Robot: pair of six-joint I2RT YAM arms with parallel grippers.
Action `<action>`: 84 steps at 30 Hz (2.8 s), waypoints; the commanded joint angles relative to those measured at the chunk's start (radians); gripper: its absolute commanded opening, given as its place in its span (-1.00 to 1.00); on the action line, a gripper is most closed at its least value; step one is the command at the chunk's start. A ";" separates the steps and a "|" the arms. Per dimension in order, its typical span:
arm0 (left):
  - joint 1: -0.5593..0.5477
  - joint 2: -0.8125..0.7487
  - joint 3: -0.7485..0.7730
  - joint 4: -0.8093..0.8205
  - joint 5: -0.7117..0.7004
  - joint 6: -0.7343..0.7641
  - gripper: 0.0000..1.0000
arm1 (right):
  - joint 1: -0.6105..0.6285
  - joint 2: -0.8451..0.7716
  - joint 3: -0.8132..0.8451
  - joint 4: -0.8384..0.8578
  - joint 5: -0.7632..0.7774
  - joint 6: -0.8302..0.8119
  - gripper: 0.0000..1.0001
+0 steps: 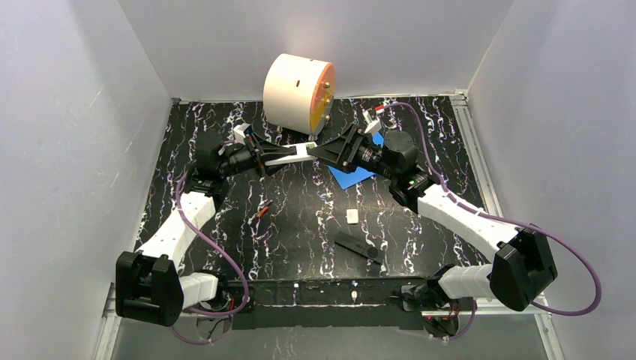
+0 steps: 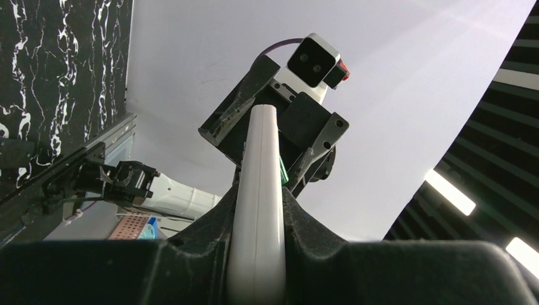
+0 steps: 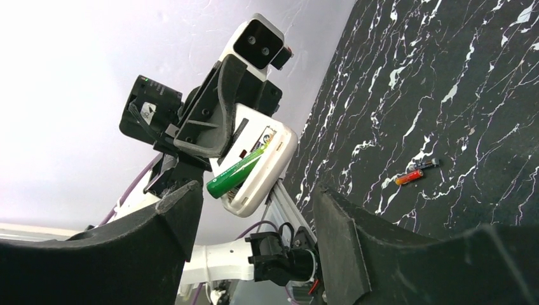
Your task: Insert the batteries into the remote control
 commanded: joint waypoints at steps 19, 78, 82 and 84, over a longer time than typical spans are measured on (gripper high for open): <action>-0.007 -0.102 0.025 0.020 -0.153 0.138 -1.00 | 0.006 -0.088 -0.060 0.166 0.119 0.025 0.63; -0.051 -0.210 -0.040 -0.033 -0.385 -0.021 -1.00 | 0.141 0.124 0.042 0.356 0.454 0.083 0.63; -0.051 -0.212 -0.038 -0.033 -0.387 -0.025 -1.00 | 0.141 0.126 0.033 0.357 0.450 0.089 0.61; -0.051 -0.212 -0.036 -0.032 -0.387 -0.026 -1.00 | 0.141 0.130 0.026 0.363 0.443 0.092 0.56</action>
